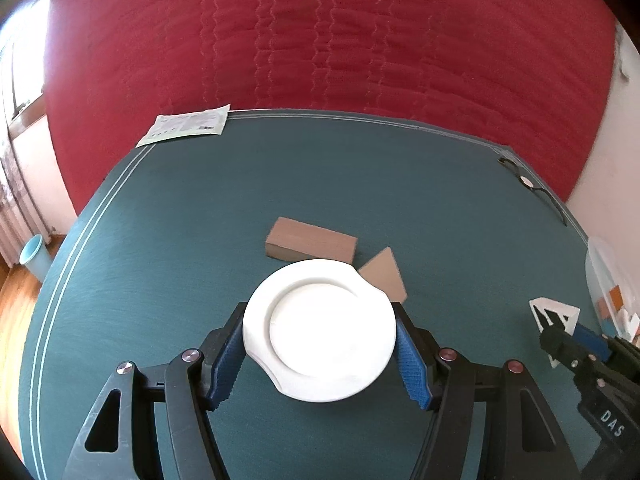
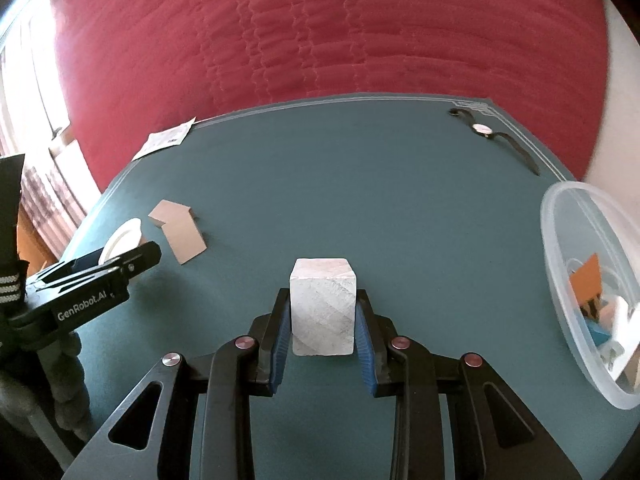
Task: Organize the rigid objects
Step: 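Grasp the white block with right tool while left tool holds the plate, then carry the white block and white plate over the clear bowl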
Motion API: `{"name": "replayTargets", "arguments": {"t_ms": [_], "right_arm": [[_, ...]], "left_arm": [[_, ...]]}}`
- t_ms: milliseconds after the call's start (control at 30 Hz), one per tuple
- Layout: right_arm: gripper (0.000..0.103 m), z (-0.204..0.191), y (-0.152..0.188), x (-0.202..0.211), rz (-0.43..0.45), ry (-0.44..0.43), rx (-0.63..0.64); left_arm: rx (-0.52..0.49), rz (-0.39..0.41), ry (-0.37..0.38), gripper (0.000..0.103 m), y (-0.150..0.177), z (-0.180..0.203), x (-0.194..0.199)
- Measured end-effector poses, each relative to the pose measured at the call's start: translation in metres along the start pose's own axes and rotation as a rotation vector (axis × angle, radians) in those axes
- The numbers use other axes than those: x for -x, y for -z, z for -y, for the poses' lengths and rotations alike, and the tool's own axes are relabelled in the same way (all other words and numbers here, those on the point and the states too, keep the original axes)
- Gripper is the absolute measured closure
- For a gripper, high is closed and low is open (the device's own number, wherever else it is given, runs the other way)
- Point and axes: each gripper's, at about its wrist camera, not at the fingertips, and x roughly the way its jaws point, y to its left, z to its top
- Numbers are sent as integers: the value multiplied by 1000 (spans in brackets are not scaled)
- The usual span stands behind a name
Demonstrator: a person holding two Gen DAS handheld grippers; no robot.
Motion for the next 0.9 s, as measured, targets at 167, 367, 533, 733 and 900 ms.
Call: {"name": "replayTargets", "arguments": {"t_ms": [167,367,533,733,900], "right_arm": [[72,11,3,9,14,7,-25],[72,24,5,17,31,29,-47],[72,36,6,24,43,48,-74],[72,46,4,34,68,71,-98],[72,58,3,41,84,96,-115]], "left_arm": [[-27,1,12,33,2,10,2],[-61,5,32,33,6,22,7],[-87,7,47,33,9,30,10],[-112,9,62,33,13,38,13],[-130,11,73,33,16,45,15]]}}
